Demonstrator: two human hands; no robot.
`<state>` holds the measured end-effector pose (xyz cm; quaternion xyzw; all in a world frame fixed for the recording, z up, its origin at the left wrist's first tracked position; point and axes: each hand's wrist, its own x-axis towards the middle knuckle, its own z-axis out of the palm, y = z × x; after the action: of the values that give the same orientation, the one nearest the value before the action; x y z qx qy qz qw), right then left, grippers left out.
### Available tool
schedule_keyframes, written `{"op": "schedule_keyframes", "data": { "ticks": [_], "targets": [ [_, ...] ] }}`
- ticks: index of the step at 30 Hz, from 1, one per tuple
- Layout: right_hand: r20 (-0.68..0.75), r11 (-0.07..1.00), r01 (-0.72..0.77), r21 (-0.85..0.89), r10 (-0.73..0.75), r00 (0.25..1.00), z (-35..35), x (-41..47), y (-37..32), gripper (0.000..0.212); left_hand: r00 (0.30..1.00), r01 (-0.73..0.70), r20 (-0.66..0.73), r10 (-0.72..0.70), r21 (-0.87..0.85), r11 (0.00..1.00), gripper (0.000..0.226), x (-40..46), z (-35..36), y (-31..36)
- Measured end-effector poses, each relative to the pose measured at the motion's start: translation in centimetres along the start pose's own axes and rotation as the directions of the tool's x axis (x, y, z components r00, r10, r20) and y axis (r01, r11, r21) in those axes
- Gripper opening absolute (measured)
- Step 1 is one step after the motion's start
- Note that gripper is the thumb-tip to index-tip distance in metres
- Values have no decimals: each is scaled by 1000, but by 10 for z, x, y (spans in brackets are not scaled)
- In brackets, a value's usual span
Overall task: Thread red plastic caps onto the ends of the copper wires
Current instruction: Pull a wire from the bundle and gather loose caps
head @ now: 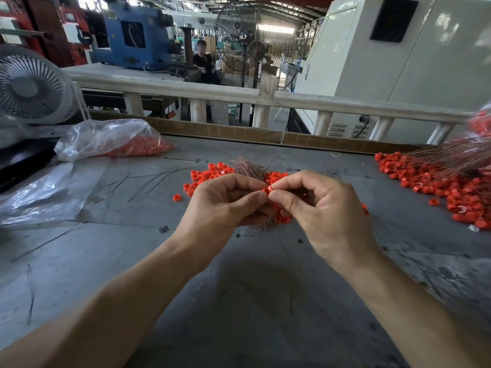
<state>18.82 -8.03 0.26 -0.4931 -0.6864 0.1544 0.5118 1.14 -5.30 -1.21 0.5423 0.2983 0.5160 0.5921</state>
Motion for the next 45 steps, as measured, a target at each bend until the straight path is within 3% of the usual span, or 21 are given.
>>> {"op": "schedule_keyframes", "data": {
  "ticks": [11,22,26,31,34,40,45],
  "targets": [
    [12,992,70,-106,-69,998,-1,0,-6,8,997,-80,-13,82,102,991,12,-1,3,-1],
    [-38,996,-10,-89,7,999,2,-1,-10,7,986,-161,-14,169,228,960,13,-1,1,-4],
    [1,981,39,-192,-39,999,2,-1,-11,8,987,-154,-11,161,233,960,13,-1,1,-5],
    [70,948,126,-293,-110,991,4,-2,-8,18,994,-87,-55,93,100,991,10,0,3,-3],
    [50,923,158,-352,-150,987,9,-5,-5,23,998,3,-68,-2,2,1000,25,-2,4,-1],
    [-28,863,190,-468,-229,973,19,-7,-6,13,983,182,18,-181,-143,973,29,-3,7,1],
    [-22,844,209,-495,-252,967,17,-7,-8,12,973,229,47,-224,-186,955,24,-3,5,4]
  ]
}}
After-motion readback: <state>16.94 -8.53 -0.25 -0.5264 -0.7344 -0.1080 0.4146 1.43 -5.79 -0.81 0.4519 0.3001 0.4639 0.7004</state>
